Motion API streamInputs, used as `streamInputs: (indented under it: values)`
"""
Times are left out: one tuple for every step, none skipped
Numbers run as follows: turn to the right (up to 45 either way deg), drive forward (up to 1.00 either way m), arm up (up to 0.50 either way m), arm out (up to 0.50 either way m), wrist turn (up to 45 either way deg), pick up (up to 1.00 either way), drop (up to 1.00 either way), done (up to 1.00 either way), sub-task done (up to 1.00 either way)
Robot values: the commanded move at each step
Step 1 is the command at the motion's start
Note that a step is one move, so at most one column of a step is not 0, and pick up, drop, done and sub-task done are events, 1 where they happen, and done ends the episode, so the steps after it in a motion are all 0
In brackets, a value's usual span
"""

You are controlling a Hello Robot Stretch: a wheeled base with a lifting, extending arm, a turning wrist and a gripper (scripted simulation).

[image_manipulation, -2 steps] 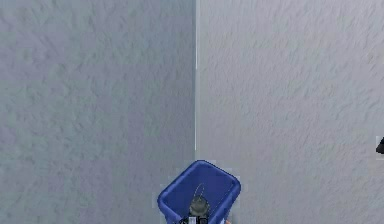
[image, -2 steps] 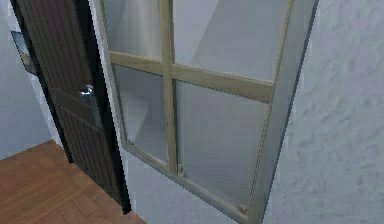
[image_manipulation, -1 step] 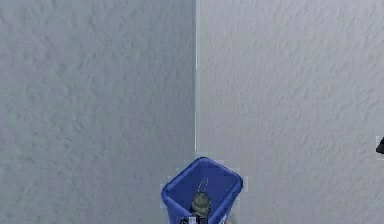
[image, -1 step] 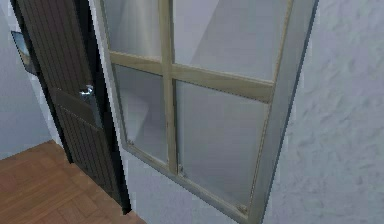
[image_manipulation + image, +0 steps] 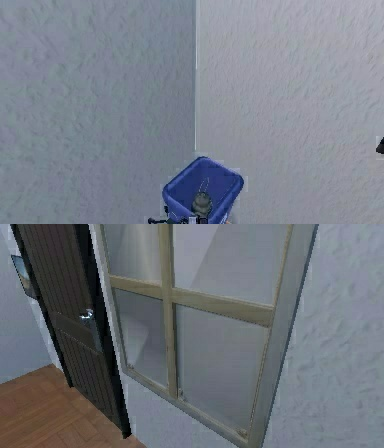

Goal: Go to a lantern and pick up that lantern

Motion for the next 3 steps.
streamInputs:
  values:
    - [0.0,0.0,0.0,0.0,45.0,0.0,0.0,0.0,0.0]
    - [0.0,0.0,0.0,0.0,9.0,0.0,0.0,0.0,0.0]
    - [0.0,0.0,0.0,0.06,0.0,0.0,0.0,0.0,0.0]
